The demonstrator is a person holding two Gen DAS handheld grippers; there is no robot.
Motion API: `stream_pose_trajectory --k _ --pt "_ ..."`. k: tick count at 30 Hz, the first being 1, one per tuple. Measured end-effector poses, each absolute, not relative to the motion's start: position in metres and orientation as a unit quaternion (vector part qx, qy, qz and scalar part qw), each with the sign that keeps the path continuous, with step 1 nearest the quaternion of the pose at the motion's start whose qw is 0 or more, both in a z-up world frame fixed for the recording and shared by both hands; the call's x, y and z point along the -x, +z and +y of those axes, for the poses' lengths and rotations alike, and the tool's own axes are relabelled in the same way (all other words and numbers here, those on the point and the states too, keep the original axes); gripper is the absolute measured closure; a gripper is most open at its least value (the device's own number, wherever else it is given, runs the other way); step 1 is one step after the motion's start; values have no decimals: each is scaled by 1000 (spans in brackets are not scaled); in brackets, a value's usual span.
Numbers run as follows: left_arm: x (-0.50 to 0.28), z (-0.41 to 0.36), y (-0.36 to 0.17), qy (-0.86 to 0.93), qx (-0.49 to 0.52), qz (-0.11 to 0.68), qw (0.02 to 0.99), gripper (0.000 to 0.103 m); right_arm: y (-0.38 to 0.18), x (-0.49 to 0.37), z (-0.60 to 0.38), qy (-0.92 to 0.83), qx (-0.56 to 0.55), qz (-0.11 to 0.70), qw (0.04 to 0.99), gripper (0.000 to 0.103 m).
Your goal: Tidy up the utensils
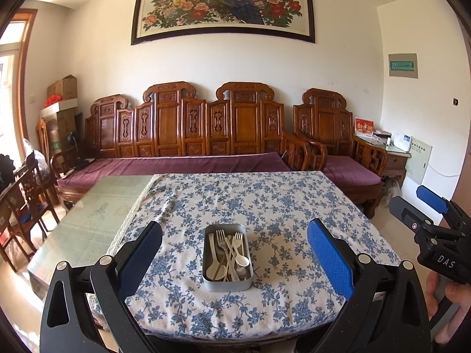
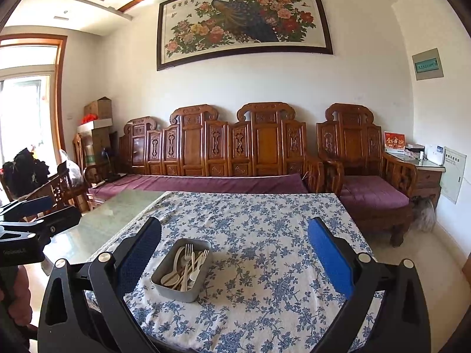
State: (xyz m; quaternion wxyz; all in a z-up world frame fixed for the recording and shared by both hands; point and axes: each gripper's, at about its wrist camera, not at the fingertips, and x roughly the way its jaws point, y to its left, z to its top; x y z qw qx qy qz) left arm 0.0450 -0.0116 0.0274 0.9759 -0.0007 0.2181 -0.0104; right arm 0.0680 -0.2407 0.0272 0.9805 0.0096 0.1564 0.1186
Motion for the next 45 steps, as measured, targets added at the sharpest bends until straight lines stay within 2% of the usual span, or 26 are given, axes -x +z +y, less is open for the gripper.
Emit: stream_pose_trajectory --k 45 --pt "-49 -14 20 -4 7 220 976 8 27 -67 -239 121 -11 157 980 3"
